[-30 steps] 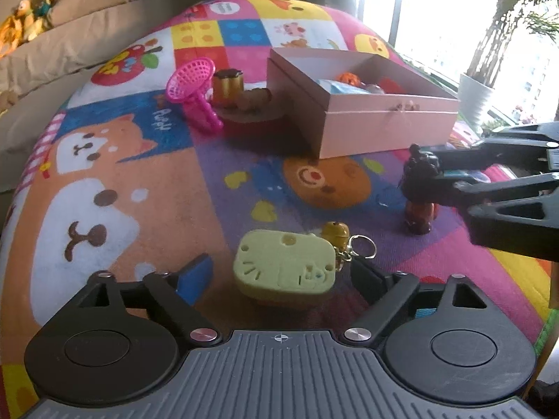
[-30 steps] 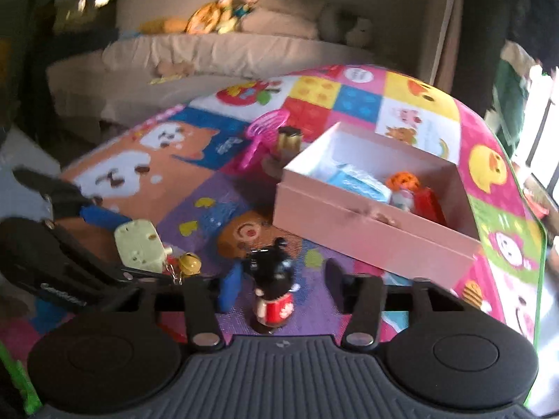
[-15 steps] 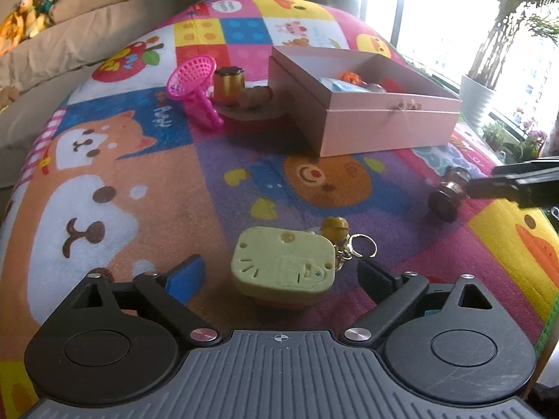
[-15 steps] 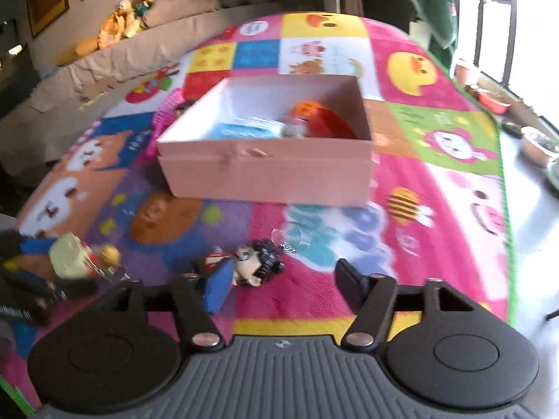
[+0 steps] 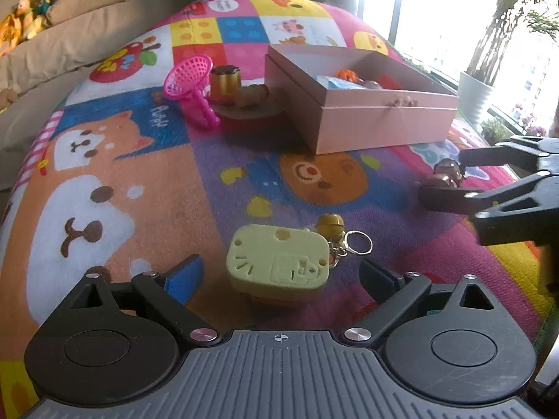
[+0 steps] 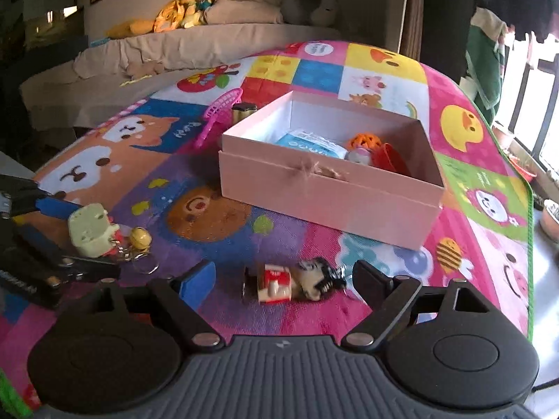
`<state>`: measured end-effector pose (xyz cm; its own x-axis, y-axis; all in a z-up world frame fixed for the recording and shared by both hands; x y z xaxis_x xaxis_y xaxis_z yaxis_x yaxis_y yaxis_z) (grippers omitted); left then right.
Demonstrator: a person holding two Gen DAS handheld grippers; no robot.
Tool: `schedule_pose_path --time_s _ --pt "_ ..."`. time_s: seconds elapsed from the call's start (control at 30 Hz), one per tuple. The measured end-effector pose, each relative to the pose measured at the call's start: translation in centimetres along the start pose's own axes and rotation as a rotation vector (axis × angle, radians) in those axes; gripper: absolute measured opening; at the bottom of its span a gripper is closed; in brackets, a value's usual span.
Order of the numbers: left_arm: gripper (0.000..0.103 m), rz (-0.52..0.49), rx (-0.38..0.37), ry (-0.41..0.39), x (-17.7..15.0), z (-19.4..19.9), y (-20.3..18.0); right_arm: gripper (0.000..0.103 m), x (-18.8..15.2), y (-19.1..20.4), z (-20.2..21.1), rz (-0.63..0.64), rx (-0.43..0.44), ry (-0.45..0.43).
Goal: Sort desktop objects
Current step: 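Carry the doll and yellow-green toy over the pink box with both tools, then open both tools to drop the doll and yellow-green toy into the box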
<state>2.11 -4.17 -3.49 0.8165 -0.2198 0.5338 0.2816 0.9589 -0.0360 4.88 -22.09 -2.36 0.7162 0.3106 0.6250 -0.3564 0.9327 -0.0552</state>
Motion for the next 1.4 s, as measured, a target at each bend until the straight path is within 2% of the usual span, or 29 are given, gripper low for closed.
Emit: schedule_pose_path --time_s 0.03,0.13,0.17,0.37,0.4,0.5,0.57,0.8,0.87,0.93,1.0,1.1,1.2,1.4 --pt "0.099 0.001 -0.001 0.000 0.0 0.0 0.0 0.085 -0.1 0.0 -0.3 -0.004 0.006 0.011" --pt "0.099 0.004 -0.001 -0.001 0.3 -0.1 -0.1 0.064 -0.5 0.2 -0.8 -0.009 0.031 0.044" --pt "0.099 0.004 -0.004 0.000 0.4 -0.1 -0.2 0.062 -0.7 0.3 -0.7 -0.008 0.041 0.052" --pt "0.099 0.007 0.004 0.001 0.4 -0.2 -0.4 0.062 -1.7 1.1 0.4 0.001 0.055 0.058" --pt "0.097 0.013 0.007 -0.002 0.4 -0.1 -0.3 0.062 -1.9 1.2 0.6 0.002 0.056 0.060" --pt "0.076 0.009 0.027 -0.015 0.5 0.1 -0.1 0.062 -2.2 1.6 1.0 0.005 0.062 0.069" --pt "0.067 0.009 0.025 -0.020 0.5 0.3 0.1 0.062 -2.3 1.9 1.4 0.009 0.065 0.074" --pt "0.065 -0.035 0.026 -0.061 0.4 2.3 -0.6 0.062 -2.4 2.2 3.8 0.005 0.088 0.077" --pt "0.064 -0.042 -0.001 -0.112 2.0 4.5 -1.0 0.062 -1.1 1.2 6.1 -0.010 0.096 0.035" --pt "0.065 -0.066 -0.036 -0.205 4.9 7.6 -1.4 0.062 1.1 -0.3 9.3 -0.022 0.084 -0.058" --pt "0.065 -0.113 -0.033 -0.316 8.2 10.4 -2.3 0.062 3.9 -2.1 12.7 -0.038 0.047 -0.166" --pt "0.065 -0.170 -0.023 -0.414 12.5 11.7 -3.7 0.062 7.3 -4.4 15.5 -0.046 -0.012 -0.280" --pt "0.065 -0.200 -0.021 -0.419 16.0 9.5 -4.8 0.062 9.6 -6.3 15.0 -0.054 -0.066 -0.310" --pt "0.065 -0.155 -0.085 -0.324 22.8 2.0 -5.3 0.062 12.9 -9.2 9.7 -0.098 -0.067 -0.252"
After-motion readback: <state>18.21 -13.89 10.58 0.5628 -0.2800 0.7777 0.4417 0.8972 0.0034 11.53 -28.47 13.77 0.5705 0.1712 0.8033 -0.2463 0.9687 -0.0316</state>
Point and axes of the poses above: each gripper's, at about its wrist camera, not at the fingertips, and z roughly against the way its jaws point, y to its left, x to its top, the point moved 7 cm from there along -z, roughly the way its jaws point, and after that the axes turned 12 degrees about y, right-handed, at the moved point
